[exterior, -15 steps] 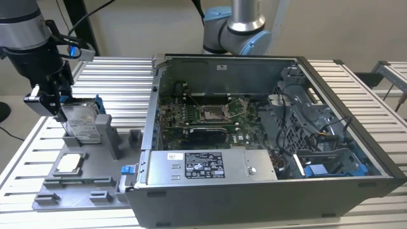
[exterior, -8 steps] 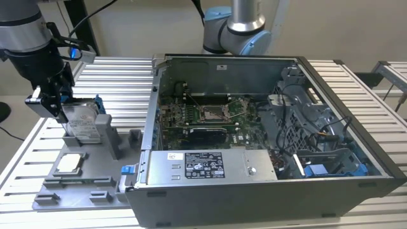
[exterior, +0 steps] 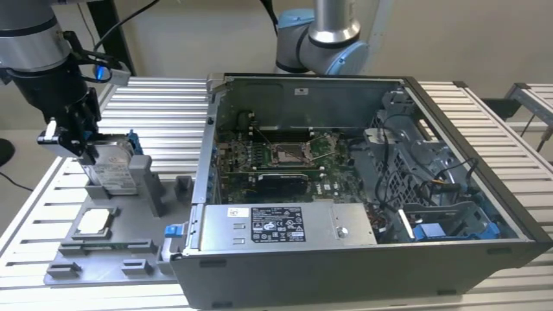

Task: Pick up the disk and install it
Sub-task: 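Pick up the disk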

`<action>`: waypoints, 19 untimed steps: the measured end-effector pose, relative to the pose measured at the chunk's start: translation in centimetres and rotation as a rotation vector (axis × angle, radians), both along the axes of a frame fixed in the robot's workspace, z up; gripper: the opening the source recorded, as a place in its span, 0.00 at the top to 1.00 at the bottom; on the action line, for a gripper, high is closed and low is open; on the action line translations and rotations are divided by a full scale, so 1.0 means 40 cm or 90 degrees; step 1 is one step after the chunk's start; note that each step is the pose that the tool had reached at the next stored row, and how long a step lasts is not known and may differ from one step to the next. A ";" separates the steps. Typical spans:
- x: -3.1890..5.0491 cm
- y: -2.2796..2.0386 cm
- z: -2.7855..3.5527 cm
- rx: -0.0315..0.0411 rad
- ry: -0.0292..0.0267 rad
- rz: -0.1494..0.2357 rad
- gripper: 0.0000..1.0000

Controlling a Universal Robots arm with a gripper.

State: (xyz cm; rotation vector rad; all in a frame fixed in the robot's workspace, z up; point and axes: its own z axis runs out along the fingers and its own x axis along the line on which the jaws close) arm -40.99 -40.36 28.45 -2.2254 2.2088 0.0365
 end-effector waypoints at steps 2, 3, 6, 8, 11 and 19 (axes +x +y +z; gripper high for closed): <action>0.000 0.000 0.000 -0.0001 -0.0007 0.000 0.00; 0.000 0.000 0.000 -0.0001 -0.0010 0.000 0.00; 0.000 0.000 0.000 -0.0001 -0.0021 0.000 0.00; 0.000 0.000 0.000 -0.0001 -0.0028 0.000 0.00; 0.000 0.000 0.000 -0.0001 -0.0038 0.000 1.00; 0.000 0.000 0.000 -0.0001 -0.0066 0.000 1.00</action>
